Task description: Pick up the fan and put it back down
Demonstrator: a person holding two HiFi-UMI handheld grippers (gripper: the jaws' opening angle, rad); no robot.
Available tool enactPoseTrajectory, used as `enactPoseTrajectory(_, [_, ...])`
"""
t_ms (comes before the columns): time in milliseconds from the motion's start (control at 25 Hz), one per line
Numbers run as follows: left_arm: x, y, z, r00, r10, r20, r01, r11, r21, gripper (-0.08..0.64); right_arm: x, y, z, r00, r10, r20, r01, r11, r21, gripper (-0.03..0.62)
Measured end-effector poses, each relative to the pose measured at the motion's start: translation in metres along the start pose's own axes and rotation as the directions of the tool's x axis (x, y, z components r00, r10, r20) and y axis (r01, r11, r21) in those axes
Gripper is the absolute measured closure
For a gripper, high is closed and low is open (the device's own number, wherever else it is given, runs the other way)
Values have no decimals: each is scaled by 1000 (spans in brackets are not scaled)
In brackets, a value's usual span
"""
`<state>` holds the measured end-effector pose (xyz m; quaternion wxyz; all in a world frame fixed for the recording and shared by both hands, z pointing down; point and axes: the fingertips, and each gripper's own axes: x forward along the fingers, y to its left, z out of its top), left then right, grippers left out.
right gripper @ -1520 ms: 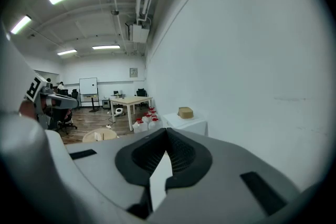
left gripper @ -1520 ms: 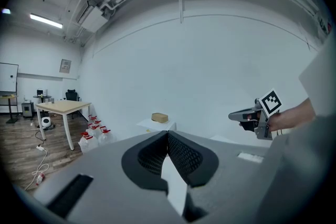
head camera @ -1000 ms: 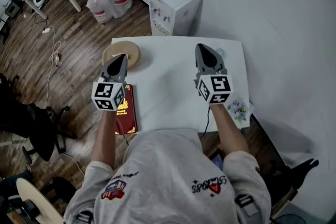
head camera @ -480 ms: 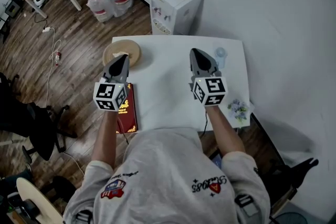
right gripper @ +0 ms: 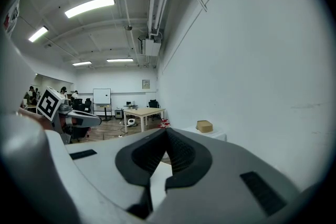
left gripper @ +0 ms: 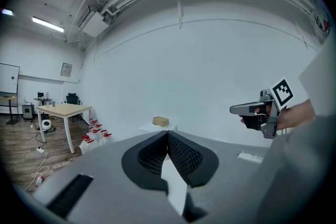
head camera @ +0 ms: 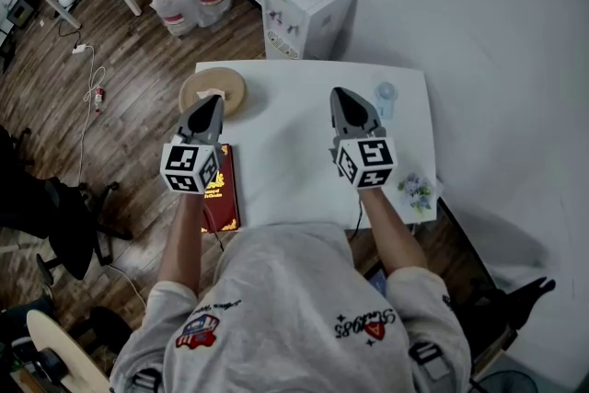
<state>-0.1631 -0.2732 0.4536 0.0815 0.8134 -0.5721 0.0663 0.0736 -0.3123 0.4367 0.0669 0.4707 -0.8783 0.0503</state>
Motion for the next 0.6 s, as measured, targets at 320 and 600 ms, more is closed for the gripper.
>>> enactPoseTrajectory(320, [-3, 1, -11, 1000, -3, -25, 3, 1000, -11, 555, 0, 3, -7, 1000, -4, -12, 5, 1000, 24, 592])
enactPoseTrajectory(600, [-2, 2, -13, 1000, -6, -26, 5, 1000, -18, 555, -1, 4, -9, 1000, -4, -13, 4, 1000, 28, 592])
